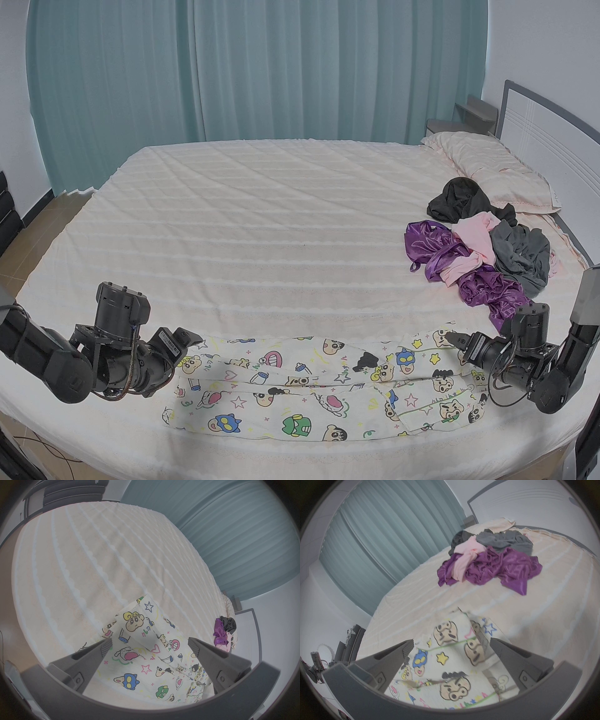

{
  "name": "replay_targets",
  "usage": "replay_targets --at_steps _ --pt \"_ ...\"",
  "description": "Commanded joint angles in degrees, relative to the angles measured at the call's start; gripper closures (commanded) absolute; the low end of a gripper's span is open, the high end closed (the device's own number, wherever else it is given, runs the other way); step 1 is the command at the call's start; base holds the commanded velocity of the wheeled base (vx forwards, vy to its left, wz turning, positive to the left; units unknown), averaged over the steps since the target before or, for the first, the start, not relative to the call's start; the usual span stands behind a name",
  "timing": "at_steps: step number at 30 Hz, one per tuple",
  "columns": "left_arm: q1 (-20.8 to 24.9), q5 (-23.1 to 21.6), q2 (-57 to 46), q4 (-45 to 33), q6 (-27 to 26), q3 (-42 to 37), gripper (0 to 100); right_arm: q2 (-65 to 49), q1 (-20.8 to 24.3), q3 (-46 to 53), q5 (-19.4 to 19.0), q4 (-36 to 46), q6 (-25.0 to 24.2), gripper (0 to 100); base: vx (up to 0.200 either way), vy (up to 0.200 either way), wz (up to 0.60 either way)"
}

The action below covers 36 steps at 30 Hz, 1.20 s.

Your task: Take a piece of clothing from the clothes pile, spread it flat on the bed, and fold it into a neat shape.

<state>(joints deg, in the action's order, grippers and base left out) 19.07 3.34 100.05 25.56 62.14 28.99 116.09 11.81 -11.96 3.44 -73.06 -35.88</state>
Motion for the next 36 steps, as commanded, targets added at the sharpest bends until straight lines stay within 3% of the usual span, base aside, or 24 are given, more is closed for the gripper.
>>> replay_targets --at_steps 1,11,23,30,36 --pt "-0.3 0.1 1.1 0.4 0.0 -0.2 0 -2.3 1.2 -4.5 0.1 2.6 0.5 0 0.000 0.000 0.00" --pt "-0.3 0.2 1.0 0.4 0.1 -0.2 0 -0.6 6.3 -17.3 2.0 15.1 0.3 0 0.000 0.000 0.00" --pt "-0.2 0.1 1.4 0.5 0.0 -0.9 0 11.8 5.4 -18.5 2.0 12.0 -1.9 0 0.000 0.000 0.00" --pt "-0.3 0.7 1.2 0.5 -0.1 -1.3 0 8.0 5.8 -18.6 2.7 10.4 -4.8 0 0.000 0.000 0.00" --pt "-0.3 6.2 -1.8 0.5 -1.1 -0.5 0 0.9 5.0 -15.6 4.3 10.3 -5.3 0 0.000 0.000 0.00"
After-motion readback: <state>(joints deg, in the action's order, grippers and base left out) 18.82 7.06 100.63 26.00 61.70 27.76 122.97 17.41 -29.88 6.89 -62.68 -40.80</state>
